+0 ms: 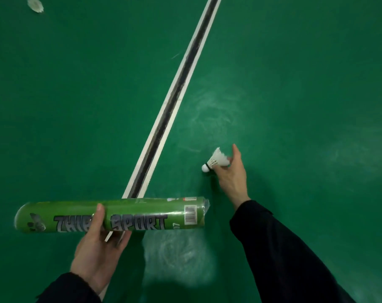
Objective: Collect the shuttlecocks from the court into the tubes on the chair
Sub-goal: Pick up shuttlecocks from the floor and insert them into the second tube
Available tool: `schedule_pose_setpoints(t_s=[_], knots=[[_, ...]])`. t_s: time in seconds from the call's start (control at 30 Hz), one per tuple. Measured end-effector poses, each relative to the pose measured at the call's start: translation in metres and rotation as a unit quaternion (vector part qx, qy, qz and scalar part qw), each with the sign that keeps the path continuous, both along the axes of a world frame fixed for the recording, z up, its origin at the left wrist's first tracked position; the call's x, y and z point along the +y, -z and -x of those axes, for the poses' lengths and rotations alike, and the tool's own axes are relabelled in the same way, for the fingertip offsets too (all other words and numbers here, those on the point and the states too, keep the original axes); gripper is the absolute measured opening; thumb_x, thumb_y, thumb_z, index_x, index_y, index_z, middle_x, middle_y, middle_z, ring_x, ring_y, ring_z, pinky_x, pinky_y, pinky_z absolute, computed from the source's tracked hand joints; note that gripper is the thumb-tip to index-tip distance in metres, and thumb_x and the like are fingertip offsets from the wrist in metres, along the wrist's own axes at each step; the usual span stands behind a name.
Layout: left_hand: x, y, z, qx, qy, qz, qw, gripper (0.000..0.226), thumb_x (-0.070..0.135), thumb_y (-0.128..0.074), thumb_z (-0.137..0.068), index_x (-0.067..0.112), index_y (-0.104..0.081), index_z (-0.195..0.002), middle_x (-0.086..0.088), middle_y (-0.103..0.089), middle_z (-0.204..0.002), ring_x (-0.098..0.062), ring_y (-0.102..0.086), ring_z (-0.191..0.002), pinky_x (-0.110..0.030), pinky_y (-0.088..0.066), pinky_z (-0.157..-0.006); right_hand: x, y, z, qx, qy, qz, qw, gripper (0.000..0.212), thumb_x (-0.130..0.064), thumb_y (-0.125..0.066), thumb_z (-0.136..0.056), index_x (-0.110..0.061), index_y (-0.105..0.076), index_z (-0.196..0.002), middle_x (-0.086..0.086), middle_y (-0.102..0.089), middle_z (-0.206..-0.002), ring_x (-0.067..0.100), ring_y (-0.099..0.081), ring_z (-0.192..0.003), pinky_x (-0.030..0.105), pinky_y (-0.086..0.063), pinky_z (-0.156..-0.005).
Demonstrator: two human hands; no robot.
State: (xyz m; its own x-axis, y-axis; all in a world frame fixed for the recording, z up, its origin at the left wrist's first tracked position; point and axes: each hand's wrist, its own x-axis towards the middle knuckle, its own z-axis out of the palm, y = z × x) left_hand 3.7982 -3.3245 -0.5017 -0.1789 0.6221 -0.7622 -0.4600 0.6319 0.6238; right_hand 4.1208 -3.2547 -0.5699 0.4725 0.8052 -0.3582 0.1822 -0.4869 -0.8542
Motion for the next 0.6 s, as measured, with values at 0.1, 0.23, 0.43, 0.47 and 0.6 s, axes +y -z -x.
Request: schedule_pose_setpoints(t_s=[0.1, 0.23, 0.43, 0.47, 0.6], knots=[[0.011, 0.002, -0.004, 0.005, 0.012, 0.014, 1.000, 0.063, 0.053, -0.061, -0.095, 0.010, -0.052, -0.140, -0.018, -0.060, -0.134, -0.030, -0.059, -0.124, -0.046, -0.043, -0.111, -0.015, -0.002, 0.000, -0.003, -0.005, 0.041, 0.999, 0.031, -0.016, -0.071, -0.089, -0.011, -0.069, -0.119, 0.003, -0.074, -0.095, 0.023, -0.069, -0.085, 0.039, -0.056, -0.082], [0.023, -0.008, -0.012, 0.025, 0.006, 0.042, 0.999, 0.060, 0.061, -0.065, -0.090, 0.012, -0.060, -0.123, -0.009, -0.066, -0.118, -0.025, -0.065, -0.103, -0.040, -0.056, -0.098, -0.051, -0.045, 0.008, 0.140, 0.096, -0.023, 0.985, 0.010, -0.006, -0.069, -0.090, -0.012, -0.074, -0.082, -0.012, -0.061, -0.061, 0.006, -0.048, -0.056, 0.021, -0.041, -0.057], [0.052, -0.062, -0.027, 0.026, 0.038, 0.012, 0.999, 0.056, 0.058, -0.071, -0.080, 0.019, -0.062, -0.120, -0.012, -0.055, -0.144, -0.032, -0.054, -0.128, -0.044, -0.047, -0.102, -0.086, -0.121, 0.014, 0.274, 0.209, -0.135, 0.929, 0.016, 0.005, -0.065, -0.089, -0.005, -0.075, -0.082, 0.005, -0.062, -0.074, 0.014, -0.052, -0.071, 0.029, -0.049, -0.071], [0.056, -0.077, -0.030, 0.022, 0.045, -0.002, 0.999, 0.048, 0.055, -0.068, -0.085, 0.022, -0.061, -0.119, -0.013, -0.055, -0.144, -0.031, -0.053, -0.130, -0.044, -0.046, -0.104, -0.087, -0.132, 0.018, 0.272, 0.197, -0.147, 0.930, 0.015, 0.005, -0.065, -0.090, -0.005, -0.074, -0.083, 0.005, -0.064, -0.075, 0.014, -0.053, -0.072, 0.029, -0.049, -0.072], [0.080, -0.119, -0.022, 0.022, 0.046, -0.047, 0.998, 0.076, 0.057, -0.071, -0.084, 0.029, -0.048, -0.150, -0.014, -0.043, -0.158, -0.032, -0.050, -0.134, -0.043, -0.050, -0.098, -0.072, -0.166, 0.042, 0.240, 0.175, -0.177, 0.938, 0.013, 0.003, -0.065, -0.092, -0.005, -0.073, -0.084, 0.003, -0.061, -0.072, 0.014, -0.050, -0.070, 0.032, -0.045, -0.070]])
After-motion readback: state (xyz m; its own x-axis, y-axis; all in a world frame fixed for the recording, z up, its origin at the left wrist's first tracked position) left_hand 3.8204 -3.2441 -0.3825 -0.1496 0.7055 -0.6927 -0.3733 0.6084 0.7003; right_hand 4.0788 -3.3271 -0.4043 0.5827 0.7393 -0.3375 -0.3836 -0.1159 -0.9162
